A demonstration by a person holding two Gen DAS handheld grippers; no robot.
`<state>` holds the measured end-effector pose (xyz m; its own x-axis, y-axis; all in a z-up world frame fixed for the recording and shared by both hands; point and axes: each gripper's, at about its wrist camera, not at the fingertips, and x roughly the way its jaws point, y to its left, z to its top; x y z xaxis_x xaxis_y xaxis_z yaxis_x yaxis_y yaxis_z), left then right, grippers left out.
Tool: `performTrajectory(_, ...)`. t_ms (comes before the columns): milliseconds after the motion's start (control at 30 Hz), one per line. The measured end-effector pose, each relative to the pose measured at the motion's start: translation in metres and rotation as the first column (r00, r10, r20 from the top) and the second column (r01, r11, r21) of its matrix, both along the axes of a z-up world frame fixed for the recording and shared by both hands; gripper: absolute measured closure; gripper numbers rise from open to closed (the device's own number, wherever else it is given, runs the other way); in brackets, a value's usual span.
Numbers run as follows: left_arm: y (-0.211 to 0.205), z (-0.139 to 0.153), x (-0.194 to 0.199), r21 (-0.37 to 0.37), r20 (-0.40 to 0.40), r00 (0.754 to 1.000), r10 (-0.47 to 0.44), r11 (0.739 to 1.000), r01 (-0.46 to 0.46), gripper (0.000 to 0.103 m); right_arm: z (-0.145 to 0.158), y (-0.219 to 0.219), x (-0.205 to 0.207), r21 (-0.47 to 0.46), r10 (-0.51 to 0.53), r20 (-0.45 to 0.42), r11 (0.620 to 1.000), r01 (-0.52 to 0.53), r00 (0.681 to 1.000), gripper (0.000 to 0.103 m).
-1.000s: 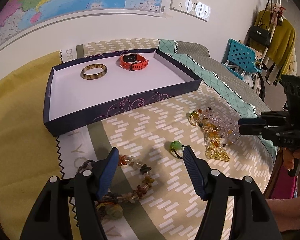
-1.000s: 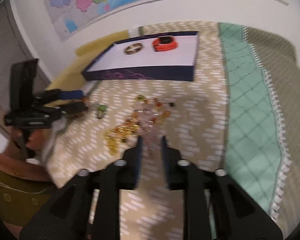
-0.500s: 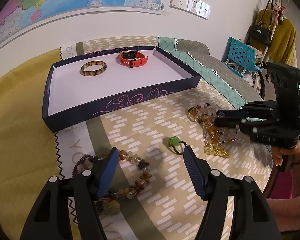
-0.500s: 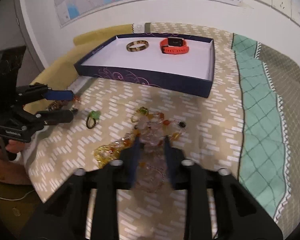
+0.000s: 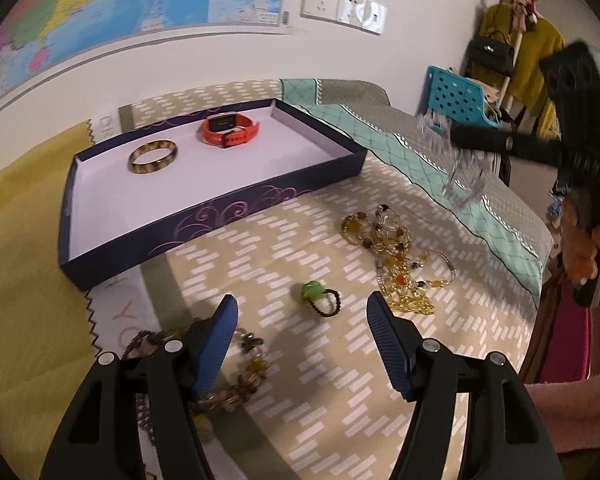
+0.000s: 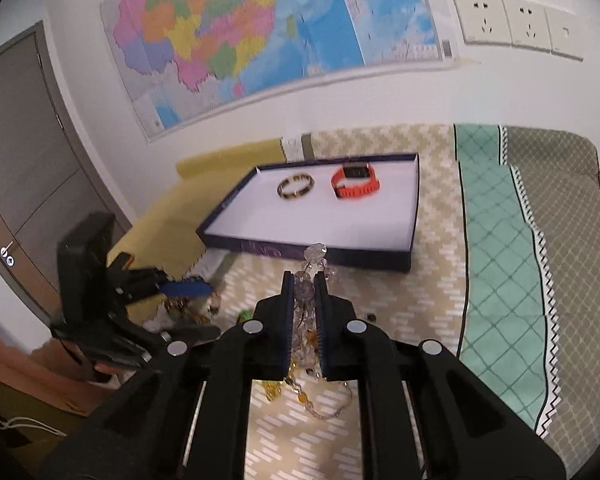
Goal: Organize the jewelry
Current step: 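Lift the crystal bracelet with the right tool while the left tool grasps the green ring, then lower the green ring into the box with the left tool while the right tool releases the crystal bracelet there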
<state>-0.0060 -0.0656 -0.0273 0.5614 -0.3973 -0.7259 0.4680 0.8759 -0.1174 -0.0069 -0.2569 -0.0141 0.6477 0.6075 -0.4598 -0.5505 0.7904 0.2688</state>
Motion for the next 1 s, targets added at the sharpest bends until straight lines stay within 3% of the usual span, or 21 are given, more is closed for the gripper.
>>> performTrajectory(200,-0.014,-0.008,0.009,0.001,-0.034,0.998,-0.046,0.999,0.046,0.041,0.003,0.003,-0.001,0.014,0.012,0.008,1.0,-0.012,1.0,0.093)
performTrajectory(367,-0.026,-0.015,0.019,0.047,-0.048,0.997,-0.055,0.997,0.057,0.056,-0.008,0.005,0.004,0.012,0.013,-0.019,1.0,-0.013,1.0,0.093)
performTrajectory(500,-0.03,-0.014,0.022,0.083,-0.046,0.998,-0.046,0.995,0.05,0.082,-0.013,0.006,0.007,0.012,0.013,-0.031,1.0,-0.013,0.999,0.093)
performTrajectory(733,-0.021,-0.009,0.021,0.046,-0.042,0.999,-0.019,0.999,0.021,0.083,-0.015,0.01,0.013,0.005,0.019,-0.036,1.0,-0.019,0.999,0.093)
performTrajectory(1000,-0.003,0.029,0.029,-0.008,0.033,0.999,0.023,1.0,-0.023,0.083,0.001,0.02,0.03,0.007,0.039,-0.001,0.999,-0.039,0.999,0.093)
